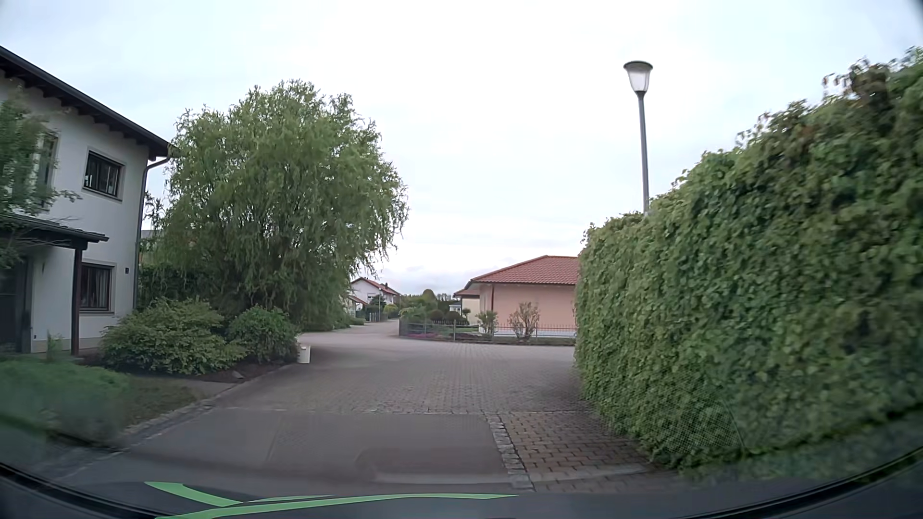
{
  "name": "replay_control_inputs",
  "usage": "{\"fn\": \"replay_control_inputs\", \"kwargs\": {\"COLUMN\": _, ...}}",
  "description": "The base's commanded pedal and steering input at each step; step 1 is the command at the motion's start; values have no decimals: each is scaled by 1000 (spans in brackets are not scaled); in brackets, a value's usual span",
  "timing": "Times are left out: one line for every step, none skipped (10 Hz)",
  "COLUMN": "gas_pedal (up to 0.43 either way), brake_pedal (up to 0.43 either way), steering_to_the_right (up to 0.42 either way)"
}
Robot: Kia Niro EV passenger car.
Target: Follow the waypoints while adhering to traffic rules and regulations
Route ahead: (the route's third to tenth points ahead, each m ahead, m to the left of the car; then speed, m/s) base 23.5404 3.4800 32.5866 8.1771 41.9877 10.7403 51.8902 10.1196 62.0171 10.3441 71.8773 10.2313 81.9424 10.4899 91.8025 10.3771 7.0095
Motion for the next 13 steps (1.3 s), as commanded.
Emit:
{"fn": "replay_control_inputs", "kwargs": {"gas_pedal": 0, "brake_pedal": 24, "steering_to_the_right": 6}}
{"fn": "replay_control_inputs", "kwargs": {"gas_pedal": 0, "brake_pedal": 61, "steering_to_the_right": 6}}
{"fn": "replay_control_inputs", "kwargs": {"gas_pedal": 0, "brake_pedal": 85, "steering_to_the_right": 7}}
{"fn": "replay_control_inputs", "kwargs": {"gas_pedal": 0, "brake_pedal": 104, "steering_to_the_right": 7}}
{"fn": "replay_control_inputs", "kwargs": {"gas_pedal": 0, "brake_pedal": 122, "steering_to_the_right": 8}}
{"fn": "replay_control_inputs", "kwargs": {"gas_pedal": 0, "brake_pedal": 128, "steering_to_the_right": 9}}
{"fn": "replay_control_inputs", "kwargs": {"gas_pedal": 0, "brake_pedal": 134, "steering_to_the_right": 9}}
{"fn": "replay_control_inputs", "kwargs": {"gas_pedal": 0, "brake_pedal": 152, "steering_to_the_right": 10}}
{"fn": "replay_control_inputs", "kwargs": {"gas_pedal": 0, "brake_pedal": 159, "steering_to_the_right": 10}}
{"fn": "replay_control_inputs", "kwargs": {"gas_pedal": 0, "brake_pedal": 159, "steering_to_the_right": 10}}
{"fn": "replay_control_inputs", "kwargs": {"gas_pedal": 0, "brake_pedal": 165, "steering_to_the_right": 10}}
{"fn": "replay_control_inputs", "kwargs": {"gas_pedal": 0, "brake_pedal": 171, "steering_to_the_right": 10}}
{"fn": "replay_control_inputs", "kwargs": {"gas_pedal": 0, "brake_pedal": 177, "steering_to_the_right": 8}}
